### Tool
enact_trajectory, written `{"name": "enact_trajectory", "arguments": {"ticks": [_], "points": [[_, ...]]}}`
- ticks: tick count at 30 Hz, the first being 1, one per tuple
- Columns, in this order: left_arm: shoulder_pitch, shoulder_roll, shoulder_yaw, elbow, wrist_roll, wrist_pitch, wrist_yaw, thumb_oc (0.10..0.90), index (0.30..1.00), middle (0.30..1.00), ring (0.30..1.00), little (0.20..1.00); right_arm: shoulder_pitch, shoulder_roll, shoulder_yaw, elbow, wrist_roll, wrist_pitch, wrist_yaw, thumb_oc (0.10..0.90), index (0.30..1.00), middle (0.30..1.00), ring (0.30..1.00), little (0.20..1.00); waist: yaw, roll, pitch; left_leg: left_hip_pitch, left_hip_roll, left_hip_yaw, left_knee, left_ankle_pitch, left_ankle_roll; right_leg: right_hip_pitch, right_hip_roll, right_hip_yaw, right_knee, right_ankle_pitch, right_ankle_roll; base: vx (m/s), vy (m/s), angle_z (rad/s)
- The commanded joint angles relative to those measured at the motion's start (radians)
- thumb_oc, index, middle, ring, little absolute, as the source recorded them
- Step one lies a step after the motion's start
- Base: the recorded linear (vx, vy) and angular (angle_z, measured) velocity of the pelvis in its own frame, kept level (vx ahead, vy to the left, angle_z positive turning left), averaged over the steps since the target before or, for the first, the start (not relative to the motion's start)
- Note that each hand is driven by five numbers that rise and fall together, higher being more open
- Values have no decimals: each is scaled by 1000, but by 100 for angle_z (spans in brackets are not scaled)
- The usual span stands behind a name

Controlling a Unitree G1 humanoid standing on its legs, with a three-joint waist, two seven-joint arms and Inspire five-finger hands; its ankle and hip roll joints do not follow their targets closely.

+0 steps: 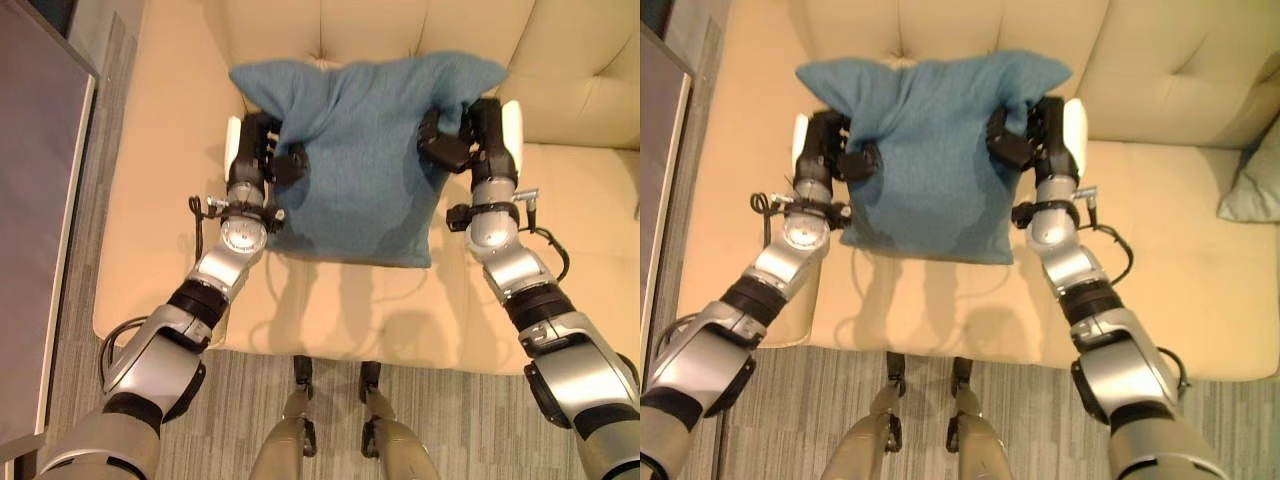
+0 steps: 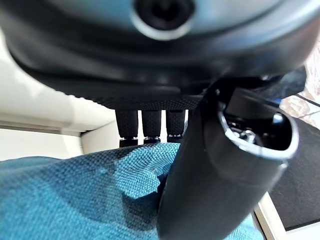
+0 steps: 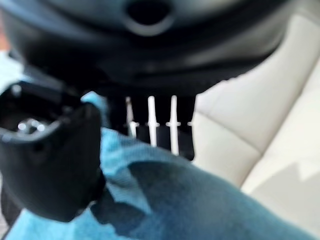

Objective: Pick up all the scattered cushions and arrange them neatly on the sofa.

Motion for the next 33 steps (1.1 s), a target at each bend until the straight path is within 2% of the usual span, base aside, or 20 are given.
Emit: {"name": "enact_trajectory", "arguments": {"ticks": [1,16,32,33], "points": [[-225,-6,-43,-70,106,-197,45,400,300,300,300,300,-200,-10,9,-73,-59,-114,-97,400,300,300,300,300,-7,-48,-65,53,-17,-10,0,-92,-63,16,-41,36,5,-55,139,-18,-9,-3],[-281,-39,-26,-94,95,-218,92,400,300,300,300,300,-281,-19,29,-71,-67,-111,-134,400,300,300,300,300,-8,-57,-89,13,-22,-24,0,-84,-71,-28,-45,30,5,-46,140,-25,-6,8],[-274,-56,-18,-141,83,-220,86,400,300,300,300,300,-253,-27,-16,-150,-77,-104,-142,400,300,300,300,300,-18,-65,-104,-6,-22,-15,0,-77,-73,-50,-55,32,5,-36,138,-14,5,-3],[-273,-57,-18,-141,83,-220,86,425,338,338,338,338,-252,-27,-16,-151,-77,-104,-142,455,382,382,382,382,-18,-65,-105,-7,-22,-14,0,-77,-73,-51,-55,32,5,-36,138,-31,19,-1]]}}
